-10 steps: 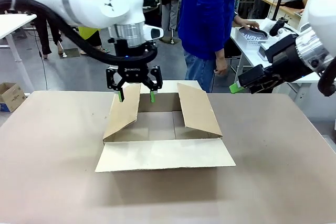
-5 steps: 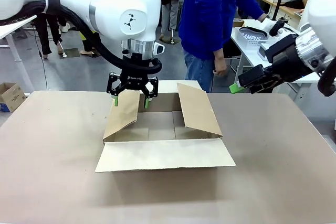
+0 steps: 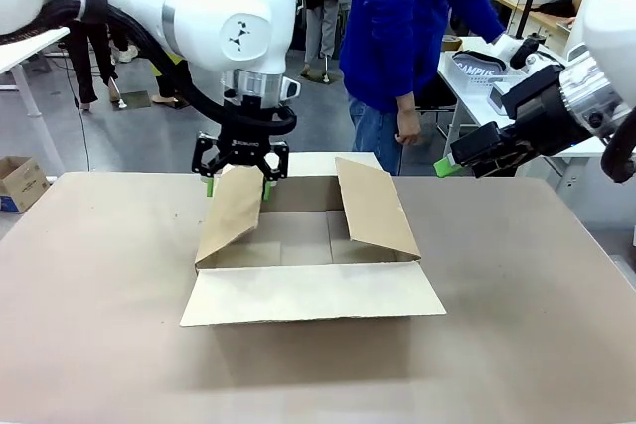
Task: Pack the gift set into the box.
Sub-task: Place both hands on the side flaps of the Package Box and spread them outward.
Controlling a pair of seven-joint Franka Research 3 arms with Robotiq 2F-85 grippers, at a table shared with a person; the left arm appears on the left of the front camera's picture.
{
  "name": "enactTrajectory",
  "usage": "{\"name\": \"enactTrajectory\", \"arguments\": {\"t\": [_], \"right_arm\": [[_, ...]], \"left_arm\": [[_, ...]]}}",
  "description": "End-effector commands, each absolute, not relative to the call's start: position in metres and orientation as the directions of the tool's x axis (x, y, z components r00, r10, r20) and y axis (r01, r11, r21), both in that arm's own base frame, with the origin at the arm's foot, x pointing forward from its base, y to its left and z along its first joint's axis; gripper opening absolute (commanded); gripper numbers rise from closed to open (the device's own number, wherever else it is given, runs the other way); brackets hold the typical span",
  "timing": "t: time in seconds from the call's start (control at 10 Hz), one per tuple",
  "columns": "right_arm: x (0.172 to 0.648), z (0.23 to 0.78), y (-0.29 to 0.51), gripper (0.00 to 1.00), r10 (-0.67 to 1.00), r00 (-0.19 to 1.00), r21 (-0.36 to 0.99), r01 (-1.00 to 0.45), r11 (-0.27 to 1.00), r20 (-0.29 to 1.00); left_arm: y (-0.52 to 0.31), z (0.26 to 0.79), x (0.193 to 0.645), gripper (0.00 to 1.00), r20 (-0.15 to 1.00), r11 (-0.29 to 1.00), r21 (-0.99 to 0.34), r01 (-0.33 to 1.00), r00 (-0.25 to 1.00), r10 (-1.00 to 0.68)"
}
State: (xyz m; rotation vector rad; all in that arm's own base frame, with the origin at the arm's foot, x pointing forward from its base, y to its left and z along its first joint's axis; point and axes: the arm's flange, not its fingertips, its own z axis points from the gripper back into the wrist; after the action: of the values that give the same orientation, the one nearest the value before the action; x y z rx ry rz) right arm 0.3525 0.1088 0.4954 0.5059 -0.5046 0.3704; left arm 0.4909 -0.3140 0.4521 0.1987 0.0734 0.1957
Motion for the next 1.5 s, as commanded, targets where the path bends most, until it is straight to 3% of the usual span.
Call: {"name": "enactTrajectory", "arguments": {"t": [0.0, 0.4, 0.9, 1.4], "right_arm": [[0.352, 0.497, 0.110, 1.00, 0.200, 0.819, 0.373, -0.444, 0.815, 0.537], [0.352, 0.497, 0.110, 1.00, 0.200, 0.819, 0.373, -0.444, 0.815, 0.537], [0.352, 0.497, 0.110, 1.00, 0.200, 0.819, 0.373, -0.444, 0.815, 0.537], [0.352, 0.497, 0.110, 1.00, 0.200, 0.819, 0.373, -0.444, 0.815, 0.537]], "left_arm": [[-0.278, 0.467, 0.482, 1.00, -0.038, 0.955, 0.191, -0.228, 0.970, 0.239], [-0.227, 0.485, 0.467, 1.00, -0.005, 0.960, 0.074, -0.271, 0.962, 0.272], [-0.142, 0.459, 0.457, 1.00, -0.050, 0.945, -0.072, -0.318, 0.948, 0.315], [-0.093, 0.409, 0.461, 1.00, -0.189, 0.930, -0.316, -0.186, 0.973, 0.130]]}}
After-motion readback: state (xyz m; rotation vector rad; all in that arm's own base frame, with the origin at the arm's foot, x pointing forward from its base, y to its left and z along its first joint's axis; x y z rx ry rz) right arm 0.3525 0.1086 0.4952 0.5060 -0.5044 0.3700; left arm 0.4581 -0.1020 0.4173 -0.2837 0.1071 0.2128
